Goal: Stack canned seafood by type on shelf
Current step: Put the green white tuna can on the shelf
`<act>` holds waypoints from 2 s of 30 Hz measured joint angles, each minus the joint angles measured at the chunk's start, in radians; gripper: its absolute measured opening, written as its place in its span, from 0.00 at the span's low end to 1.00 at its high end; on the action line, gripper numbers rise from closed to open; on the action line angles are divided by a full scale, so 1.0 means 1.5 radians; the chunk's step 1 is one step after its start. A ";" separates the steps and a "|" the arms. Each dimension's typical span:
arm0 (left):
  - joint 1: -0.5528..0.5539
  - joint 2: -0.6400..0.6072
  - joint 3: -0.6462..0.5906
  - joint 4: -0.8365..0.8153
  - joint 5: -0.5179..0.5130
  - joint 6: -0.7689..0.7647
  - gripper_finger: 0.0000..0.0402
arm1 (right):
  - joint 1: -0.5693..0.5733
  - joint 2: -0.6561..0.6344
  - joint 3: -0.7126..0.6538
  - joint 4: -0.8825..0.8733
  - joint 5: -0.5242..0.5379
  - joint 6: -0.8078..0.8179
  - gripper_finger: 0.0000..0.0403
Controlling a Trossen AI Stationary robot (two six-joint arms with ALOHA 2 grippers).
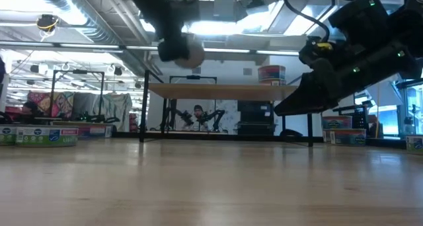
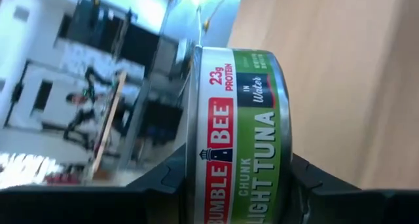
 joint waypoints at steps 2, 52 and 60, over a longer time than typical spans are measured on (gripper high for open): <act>0.016 0.017 0.021 -0.021 -0.005 0.000 0.33 | 0.000 0.000 0.000 -0.002 0.000 -0.002 0.45; 0.186 0.211 0.307 -0.416 0.148 -0.115 0.54 | 0.000 -0.001 0.000 -0.048 0.019 -0.023 0.45; 0.158 0.209 0.306 -0.433 0.176 -0.119 0.63 | 0.000 -0.001 0.000 -0.048 0.019 -0.016 0.45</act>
